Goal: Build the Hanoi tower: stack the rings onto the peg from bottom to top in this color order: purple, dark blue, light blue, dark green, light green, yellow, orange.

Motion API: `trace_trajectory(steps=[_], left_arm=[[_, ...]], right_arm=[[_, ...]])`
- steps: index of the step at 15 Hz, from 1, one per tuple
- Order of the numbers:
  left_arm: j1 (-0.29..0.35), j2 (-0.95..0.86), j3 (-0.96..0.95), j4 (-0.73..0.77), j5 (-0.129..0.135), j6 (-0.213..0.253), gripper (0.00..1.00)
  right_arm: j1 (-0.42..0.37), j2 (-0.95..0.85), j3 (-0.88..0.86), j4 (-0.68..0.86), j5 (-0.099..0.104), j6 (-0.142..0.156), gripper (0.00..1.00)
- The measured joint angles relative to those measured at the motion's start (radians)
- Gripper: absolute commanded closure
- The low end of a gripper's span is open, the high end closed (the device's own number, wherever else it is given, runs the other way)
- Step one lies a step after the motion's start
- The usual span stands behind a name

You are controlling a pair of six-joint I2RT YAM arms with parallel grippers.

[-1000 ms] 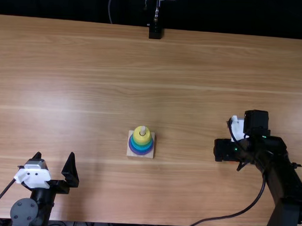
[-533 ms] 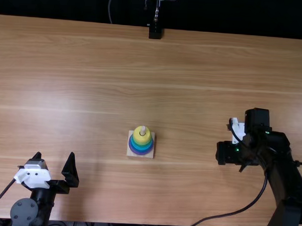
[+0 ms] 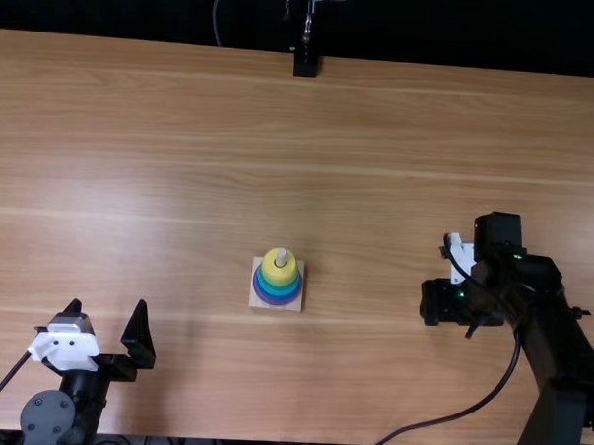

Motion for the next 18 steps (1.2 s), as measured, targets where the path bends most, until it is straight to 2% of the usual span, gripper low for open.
trace_trajectory(steps=[11,14,18], left_arm=[[0.000,0.000,0.000,0.000,0.000,-0.001,0.00],[0.000,0.000,0.000,0.000,0.001,0.000,0.00],[0.000,0.000,0.000,0.000,0.000,0.000,0.00]], right_arm=[[0.041,0.010,0.000,0.005,0.000,0.003,0.22],[0.046,0.019,0.011,0.007,0.000,0.004,0.16],[0.048,0.034,0.011,0.007,0.000,0.004,0.16]])
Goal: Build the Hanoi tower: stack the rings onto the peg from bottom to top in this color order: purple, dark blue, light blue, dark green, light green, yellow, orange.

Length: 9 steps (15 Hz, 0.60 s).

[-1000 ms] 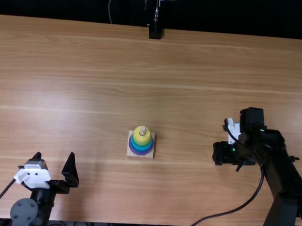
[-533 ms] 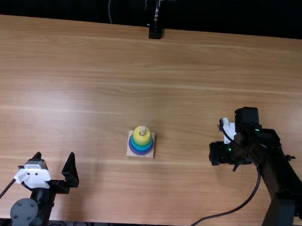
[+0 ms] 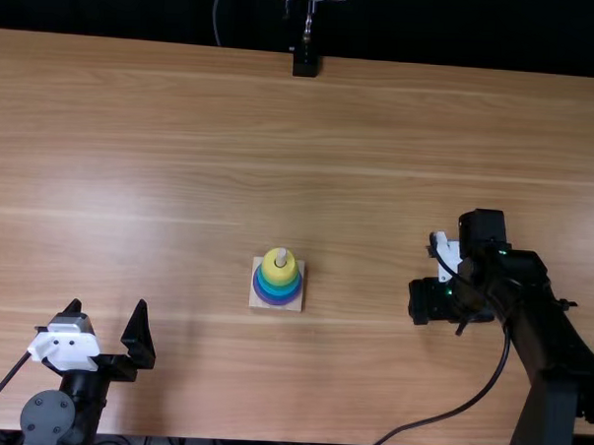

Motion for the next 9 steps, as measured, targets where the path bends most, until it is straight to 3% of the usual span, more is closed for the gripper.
trace_trajectory(steps=[5,7,9], left_arm=[[0.000,0.000,0.000,0.000,0.000,0.000,0.00],[0.000,0.000,0.000,0.000,0.000,0.000,0.00],[0.000,0.000,0.000,0.000,0.000,0.000,0.00]], right_arm=[[0.000,0.001,0.000,0.000,0.000,0.000,0.20],[0.000,0.001,0.000,0.008,0.000,0.000,0.34],[0.000,0.001,0.000,0.052,0.000,0.000,0.67]])
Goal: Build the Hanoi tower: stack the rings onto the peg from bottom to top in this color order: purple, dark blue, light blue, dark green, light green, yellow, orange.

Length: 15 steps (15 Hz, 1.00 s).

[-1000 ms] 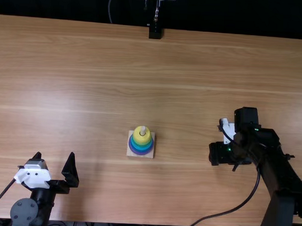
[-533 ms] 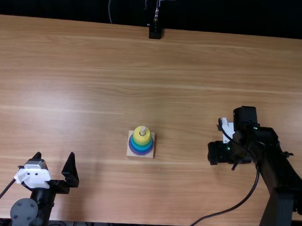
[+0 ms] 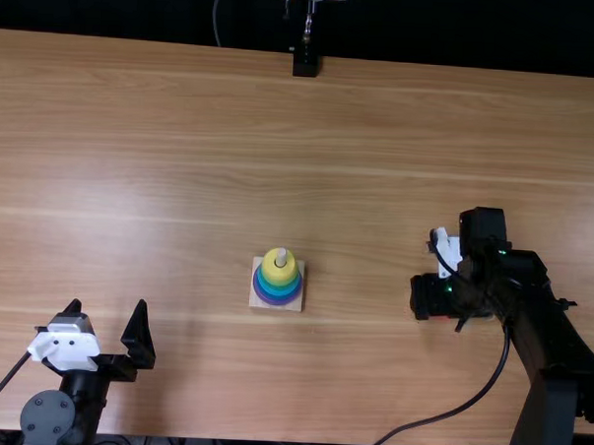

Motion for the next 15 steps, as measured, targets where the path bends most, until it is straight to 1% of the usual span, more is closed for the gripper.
trace_trajectory(steps=[1,2,5,6,12,13,15], left_arm=[[0.000,0.000,0.000,0.000,0.000,0.000,0.00],[0.000,0.000,0.000,0.000,0.000,0.000,0.00],[0.000,0.000,0.000,0.000,0.000,0.000,0.00],[0.000,0.000,0.000,0.000,0.000,0.000,0.00],[0.000,0.000,0.000,0.000,0.000,0.000,0.00],[0.000,0.000,0.000,0.000,0.000,0.000,0.00],[0.000,0.000,0.000,0.000,0.000,0.000,0.00]], right_arm=[[0.000,0.000,0.000,0.013,0.000,0.000,0.73],[0.000,0.000,0.000,0.018,0.000,0.000,0.76],[0.018,0.000,0.000,0.011,0.000,0.000,0.95],[0.024,0.000,0.000,0.011,0.000,0.000,1.00],[0.026,0.000,0.002,0.007,-0.004,0.000,1.00],[0.037,0.000,0.013,-0.002,-0.004,0.001,1.00],[0.093,0.002,0.089,-0.058,-0.006,0.000,1.00]])
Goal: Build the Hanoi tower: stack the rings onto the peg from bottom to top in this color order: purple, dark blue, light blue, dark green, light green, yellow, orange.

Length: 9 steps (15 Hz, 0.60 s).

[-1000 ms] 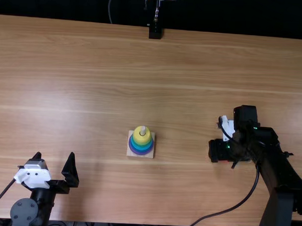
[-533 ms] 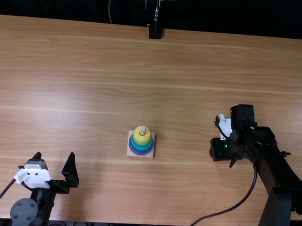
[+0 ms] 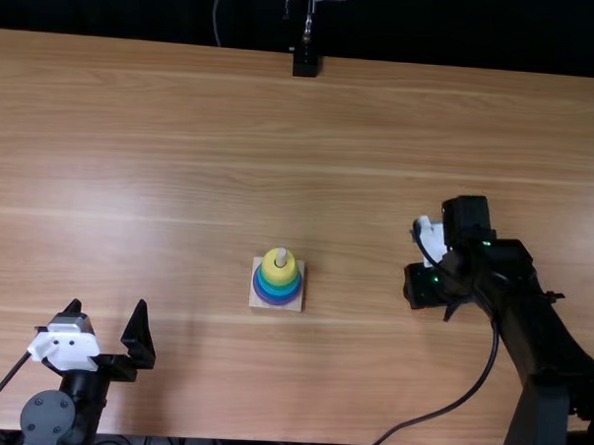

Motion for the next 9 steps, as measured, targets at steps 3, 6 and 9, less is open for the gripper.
trace_trajectory(steps=[3,6,9], left_arm=[[0.000,0.000,0.000,0.001,0.000,0.000,0.00],[0.000,0.000,0.000,0.000,0.000,0.000,0.00],[0.000,0.000,0.000,0.000,0.000,0.000,0.00]], right_arm=[[0.093,0.000,0.129,-0.169,-0.002,0.000,1.00],[0.177,0.000,0.279,-0.307,-0.002,0.000,1.00],[0.246,0.000,0.439,-0.412,-0.002,0.000,1.00]])
